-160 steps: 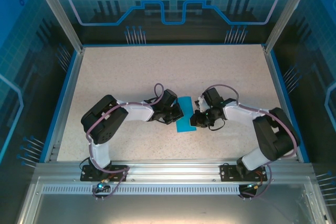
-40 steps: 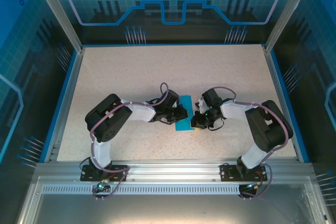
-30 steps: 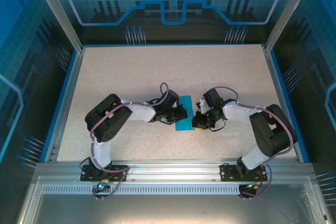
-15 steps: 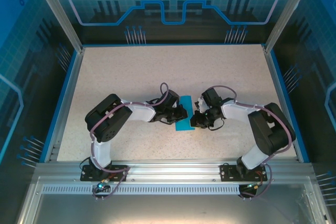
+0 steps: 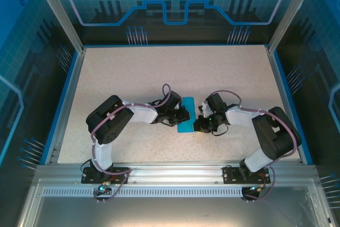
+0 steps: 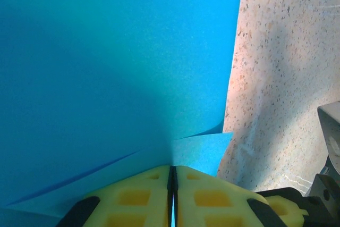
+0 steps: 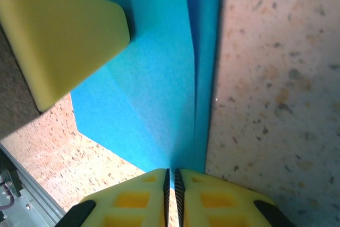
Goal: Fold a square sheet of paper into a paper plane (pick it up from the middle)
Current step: Fold the triangle a second time at the center of the table.
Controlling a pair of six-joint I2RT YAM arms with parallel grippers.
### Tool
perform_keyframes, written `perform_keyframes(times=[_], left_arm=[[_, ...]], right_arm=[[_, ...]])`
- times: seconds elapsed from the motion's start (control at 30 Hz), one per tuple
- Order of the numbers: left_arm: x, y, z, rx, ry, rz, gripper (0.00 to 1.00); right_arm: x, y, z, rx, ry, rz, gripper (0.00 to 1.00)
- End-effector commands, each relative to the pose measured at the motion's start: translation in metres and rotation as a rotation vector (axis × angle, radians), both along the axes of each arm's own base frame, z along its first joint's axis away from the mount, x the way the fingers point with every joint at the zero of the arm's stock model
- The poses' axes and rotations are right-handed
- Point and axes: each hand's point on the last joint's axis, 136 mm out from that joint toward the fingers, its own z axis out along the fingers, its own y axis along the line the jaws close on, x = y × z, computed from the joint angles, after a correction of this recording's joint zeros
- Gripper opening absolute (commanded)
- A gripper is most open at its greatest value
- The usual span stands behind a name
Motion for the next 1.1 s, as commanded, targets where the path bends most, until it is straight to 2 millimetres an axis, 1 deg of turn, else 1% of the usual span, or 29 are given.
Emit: perform_keyframes(times=[0.0,0.1,0.27,0.33,0.4,0.47,0.57,0.63,0.7,0.8,1.07], left_arm=[[-0.01,0.015,-0.021,0.085,0.053,0.003,0.14],[-0.009,0.013,-0.016,0.071,0.043,-0.003,0.14],[-0.009,0.008,-0.005,0.045,0.029,-0.016,0.15],[-0.008,0.006,0.001,0.03,0.02,-0.022,0.15],[-0.007,0.005,0.011,0.013,0.003,-0.026,0.16],[-0.006,0.004,0.02,0.006,-0.017,-0.03,0.18],[-0.005,0.009,0.028,0.024,-0.035,-0.023,0.18],[-0.004,0.012,0.028,0.039,-0.039,-0.018,0.18],[-0.003,0.016,0.024,0.046,-0.026,-0.007,0.18],[-0.002,0.019,0.02,0.046,-0.019,0.0,0.18],[-0.004,0.025,0.012,0.063,-0.002,0.009,0.17]], right_arm=[[-0.025,-0.018,-0.012,-0.077,0.086,-0.023,0.16],[-0.018,-0.018,0.0,-0.071,0.035,-0.038,0.18],[0.003,-0.016,0.019,-0.053,-0.047,-0.058,0.26],[0.011,-0.015,0.022,-0.053,-0.065,-0.059,0.27],[0.018,-0.015,0.023,-0.054,-0.078,-0.068,0.3],[0.024,-0.013,0.025,-0.045,-0.085,-0.066,0.31],[0.031,-0.008,0.028,-0.031,-0.094,-0.05,0.35],[0.034,-0.004,0.029,-0.019,-0.09,-0.035,0.36],[0.039,-0.007,0.027,-0.041,-0.096,-0.048,0.38],[0.043,-0.006,0.025,-0.038,-0.094,-0.04,0.41],[0.05,-0.002,0.016,-0.047,-0.071,-0.033,0.41]])
